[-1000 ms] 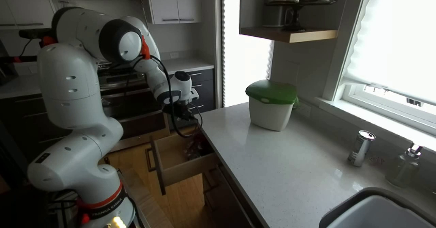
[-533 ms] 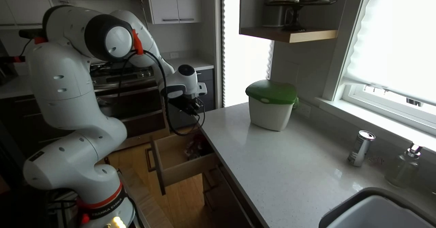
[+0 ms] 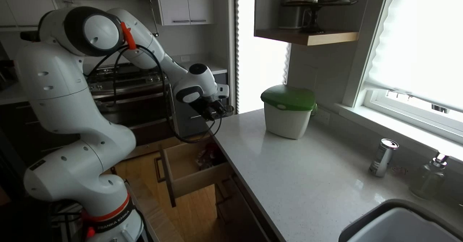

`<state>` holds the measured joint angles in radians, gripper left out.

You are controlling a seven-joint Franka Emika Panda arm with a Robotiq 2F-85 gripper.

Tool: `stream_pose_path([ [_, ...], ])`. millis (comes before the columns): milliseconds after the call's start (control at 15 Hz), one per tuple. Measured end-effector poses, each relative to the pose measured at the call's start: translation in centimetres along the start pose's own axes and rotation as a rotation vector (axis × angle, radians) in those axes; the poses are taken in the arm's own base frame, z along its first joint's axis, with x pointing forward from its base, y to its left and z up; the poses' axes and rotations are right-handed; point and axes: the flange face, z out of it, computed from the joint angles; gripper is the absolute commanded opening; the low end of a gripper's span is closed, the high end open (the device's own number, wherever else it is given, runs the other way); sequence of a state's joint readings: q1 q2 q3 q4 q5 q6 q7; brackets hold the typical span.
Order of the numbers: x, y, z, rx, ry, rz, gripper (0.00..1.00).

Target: Remove a measuring cup from the drawer

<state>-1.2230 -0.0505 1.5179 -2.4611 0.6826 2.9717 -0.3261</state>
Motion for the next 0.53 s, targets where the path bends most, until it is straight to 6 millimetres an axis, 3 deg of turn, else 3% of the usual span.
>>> stream_pose_path([
  [267, 0.8, 1.9, -1.3, -0.122, 0.013, 0.115, 0.06],
  [533, 0.5, 2.4, -1.2, -0.236, -0.039, 0.165, 0.06],
])
